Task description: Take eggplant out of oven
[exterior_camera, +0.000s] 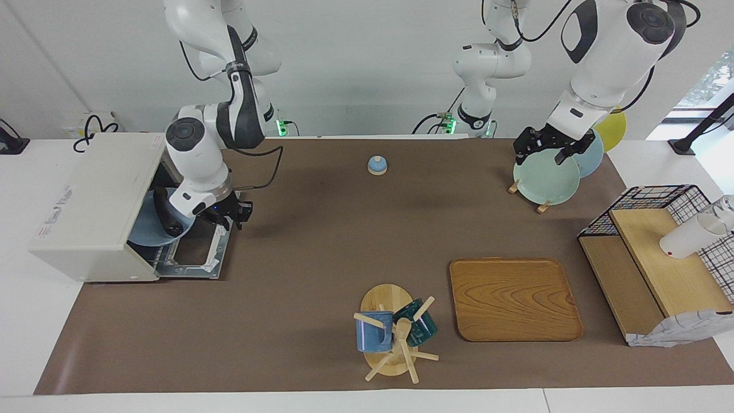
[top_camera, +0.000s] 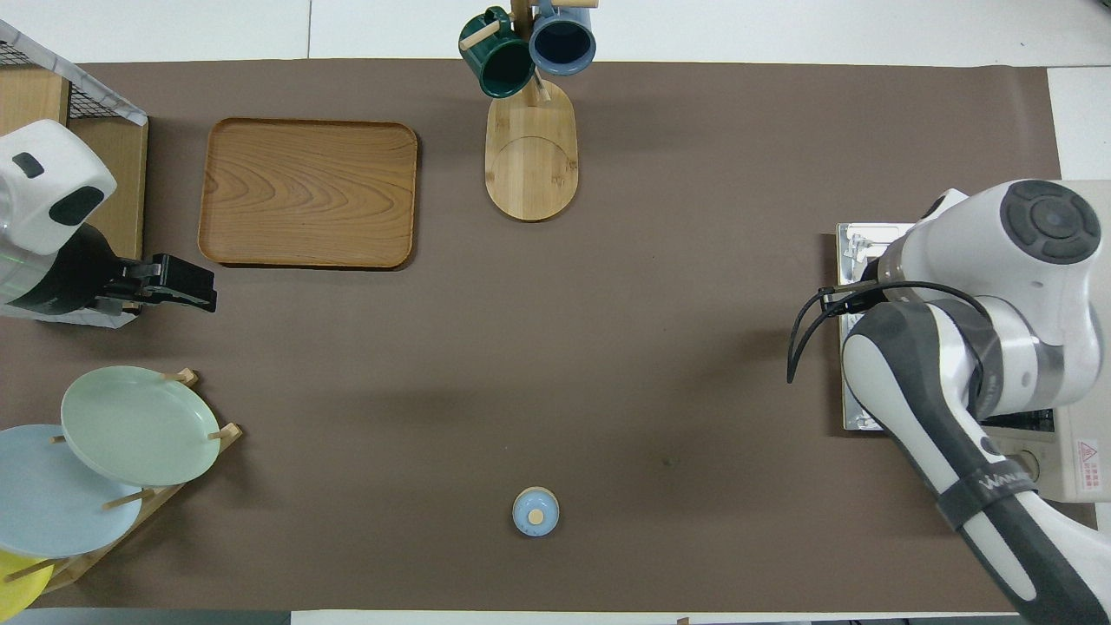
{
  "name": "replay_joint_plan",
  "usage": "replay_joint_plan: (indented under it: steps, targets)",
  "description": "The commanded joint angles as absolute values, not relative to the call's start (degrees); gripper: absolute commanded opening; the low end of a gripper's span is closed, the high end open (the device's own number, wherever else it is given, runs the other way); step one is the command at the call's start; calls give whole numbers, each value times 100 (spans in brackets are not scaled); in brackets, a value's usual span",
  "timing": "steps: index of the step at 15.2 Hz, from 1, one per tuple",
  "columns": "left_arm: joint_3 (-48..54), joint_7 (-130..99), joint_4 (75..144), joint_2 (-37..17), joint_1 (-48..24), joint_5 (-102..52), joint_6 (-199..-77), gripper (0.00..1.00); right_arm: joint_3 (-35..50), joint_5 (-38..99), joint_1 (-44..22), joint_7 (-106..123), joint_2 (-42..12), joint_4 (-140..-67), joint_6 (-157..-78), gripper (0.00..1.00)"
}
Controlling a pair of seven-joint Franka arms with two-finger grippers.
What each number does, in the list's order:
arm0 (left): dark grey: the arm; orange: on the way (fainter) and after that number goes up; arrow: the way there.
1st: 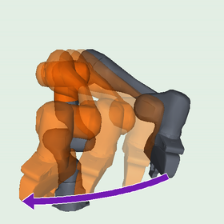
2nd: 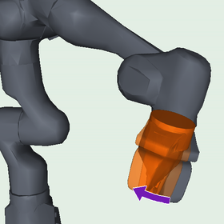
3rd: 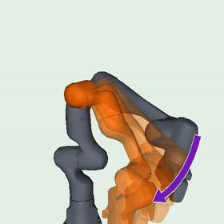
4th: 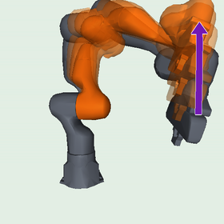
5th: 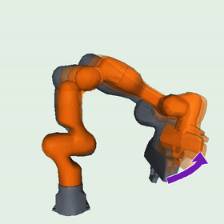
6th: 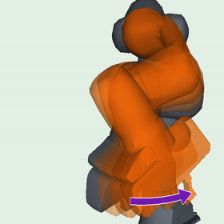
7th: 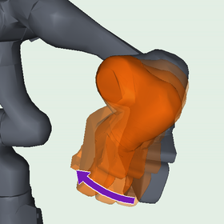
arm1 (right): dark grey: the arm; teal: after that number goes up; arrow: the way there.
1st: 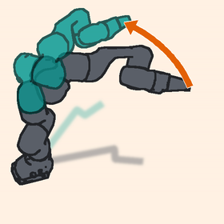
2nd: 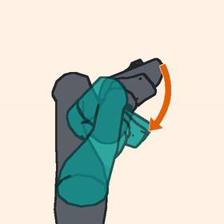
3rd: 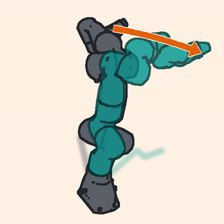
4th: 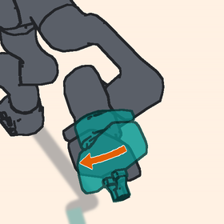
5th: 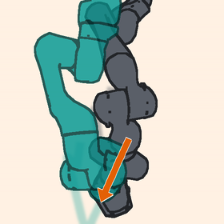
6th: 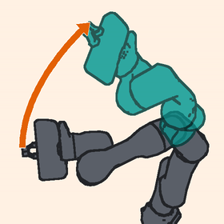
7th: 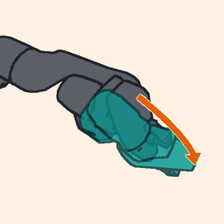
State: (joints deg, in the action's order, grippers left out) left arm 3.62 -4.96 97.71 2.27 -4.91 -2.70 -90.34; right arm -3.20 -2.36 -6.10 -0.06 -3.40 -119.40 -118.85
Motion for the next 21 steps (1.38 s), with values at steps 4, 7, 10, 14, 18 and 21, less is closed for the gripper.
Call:
replay_joint_plan:
  steps: [4,7,10,14,18,21]
  targets:
    - [352,-536,9782,308,-501,-193,-8982,100,-316,-237,131,658,-9,-12155,-11505,72]
    - [352,-536,9782,308,-501,-193,-8982,100,-316,-237,229,703,166,-12750,-12266,66]
    - [352,-536,9782,308,-501,-193,-8982,100,-316,-246,220,773,273,-13157,-12753,37]
    - [352,-536,9782,308,-501,-193,-8982,100,-325,-290,378,1907,211,-13131,-12753,0]
    - [352,-536,9782,308,-501,-193,-8982,100,-281,-791,-532,1014,1,-12282,-11851,0]
    - [352,-536,9782,308,-501,-193,-8982,100,-281,-922,-1675,-390,-193,-11542,-11110,0]
